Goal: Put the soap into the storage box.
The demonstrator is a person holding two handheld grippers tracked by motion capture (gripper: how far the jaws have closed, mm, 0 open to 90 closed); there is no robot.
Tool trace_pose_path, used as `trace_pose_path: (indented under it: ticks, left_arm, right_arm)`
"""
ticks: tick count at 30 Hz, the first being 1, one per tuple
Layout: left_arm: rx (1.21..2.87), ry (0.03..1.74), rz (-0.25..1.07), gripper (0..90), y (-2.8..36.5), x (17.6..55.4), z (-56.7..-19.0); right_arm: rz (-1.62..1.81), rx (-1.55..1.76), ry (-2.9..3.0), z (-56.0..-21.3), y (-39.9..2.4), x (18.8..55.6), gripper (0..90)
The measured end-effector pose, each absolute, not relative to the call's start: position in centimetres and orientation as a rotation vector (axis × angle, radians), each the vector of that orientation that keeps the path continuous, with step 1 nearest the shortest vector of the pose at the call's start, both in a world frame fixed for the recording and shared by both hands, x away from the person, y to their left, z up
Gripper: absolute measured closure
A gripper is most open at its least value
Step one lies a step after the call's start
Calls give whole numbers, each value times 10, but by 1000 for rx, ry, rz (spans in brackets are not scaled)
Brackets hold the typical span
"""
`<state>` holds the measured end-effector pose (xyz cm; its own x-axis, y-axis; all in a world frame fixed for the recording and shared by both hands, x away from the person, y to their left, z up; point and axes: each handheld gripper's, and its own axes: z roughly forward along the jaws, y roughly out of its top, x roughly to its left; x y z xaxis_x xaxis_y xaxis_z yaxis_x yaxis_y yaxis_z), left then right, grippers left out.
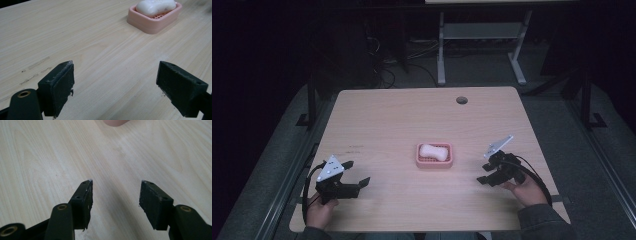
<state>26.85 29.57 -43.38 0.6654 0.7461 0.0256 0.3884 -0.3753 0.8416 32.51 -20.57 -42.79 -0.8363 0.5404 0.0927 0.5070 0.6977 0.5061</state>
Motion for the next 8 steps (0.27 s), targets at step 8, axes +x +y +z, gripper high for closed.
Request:
trace_pose_path:
  ticks: [8]
  left_arm:
    - [2004,880,515,145,295,269,-434]
  right_arm:
    - [859,893,2794,-425,-211,317,392]
